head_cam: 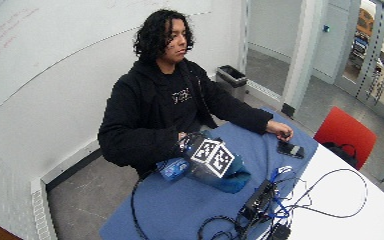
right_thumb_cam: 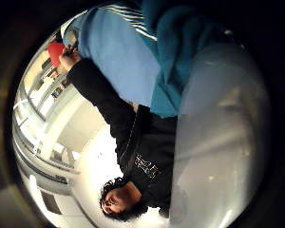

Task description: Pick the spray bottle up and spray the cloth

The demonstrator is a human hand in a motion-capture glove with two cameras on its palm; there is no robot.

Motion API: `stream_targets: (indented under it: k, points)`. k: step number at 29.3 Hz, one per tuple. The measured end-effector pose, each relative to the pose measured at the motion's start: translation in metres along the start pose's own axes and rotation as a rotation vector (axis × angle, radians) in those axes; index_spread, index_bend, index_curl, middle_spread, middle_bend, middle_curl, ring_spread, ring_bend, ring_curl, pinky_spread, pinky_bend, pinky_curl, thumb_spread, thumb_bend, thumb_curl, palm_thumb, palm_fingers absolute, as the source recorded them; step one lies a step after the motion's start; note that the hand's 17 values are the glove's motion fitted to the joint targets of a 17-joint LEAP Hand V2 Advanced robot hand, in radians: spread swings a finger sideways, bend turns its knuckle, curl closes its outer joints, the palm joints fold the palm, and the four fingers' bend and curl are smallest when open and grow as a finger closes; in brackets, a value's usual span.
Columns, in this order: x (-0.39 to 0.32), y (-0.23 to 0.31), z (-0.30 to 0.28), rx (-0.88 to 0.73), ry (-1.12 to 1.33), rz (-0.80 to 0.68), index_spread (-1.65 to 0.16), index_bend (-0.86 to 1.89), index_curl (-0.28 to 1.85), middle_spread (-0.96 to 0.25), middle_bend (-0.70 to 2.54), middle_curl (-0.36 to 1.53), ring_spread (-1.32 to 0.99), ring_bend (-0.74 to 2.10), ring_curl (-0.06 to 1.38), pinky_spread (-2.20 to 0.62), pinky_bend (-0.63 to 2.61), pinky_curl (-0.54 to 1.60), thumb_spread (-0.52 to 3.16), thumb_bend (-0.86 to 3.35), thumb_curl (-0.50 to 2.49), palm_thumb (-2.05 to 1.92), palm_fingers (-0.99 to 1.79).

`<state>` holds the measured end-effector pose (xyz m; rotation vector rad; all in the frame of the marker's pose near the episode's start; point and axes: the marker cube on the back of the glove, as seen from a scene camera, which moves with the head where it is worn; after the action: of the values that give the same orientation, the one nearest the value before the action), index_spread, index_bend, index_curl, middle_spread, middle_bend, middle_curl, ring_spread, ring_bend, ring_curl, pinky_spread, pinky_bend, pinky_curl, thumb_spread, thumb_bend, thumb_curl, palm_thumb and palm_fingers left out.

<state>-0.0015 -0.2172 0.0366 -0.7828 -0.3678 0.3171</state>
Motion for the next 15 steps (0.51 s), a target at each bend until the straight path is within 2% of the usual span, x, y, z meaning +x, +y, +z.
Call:
stream_targets:
  k: [6,15]
  points:
    - [-0.041,0.008,-0.021,0.104,-0.033,-0.153,-0.28,0.18,0.69,-0.19,0.66,0.6,-0.22,0.72,0.53,-0.22,0.43,0.47,0.23,-0.02,0.81,1.1,1.25]
    - [-0.143,-0.007,-0.059,0.405,-0.252,-0.563,-0.28,0.17,0.69,-0.19,0.65,0.61,-0.22,0.72,0.53,-0.22,0.44,0.47,0.23,-0.02,0.82,1.1,1.25]
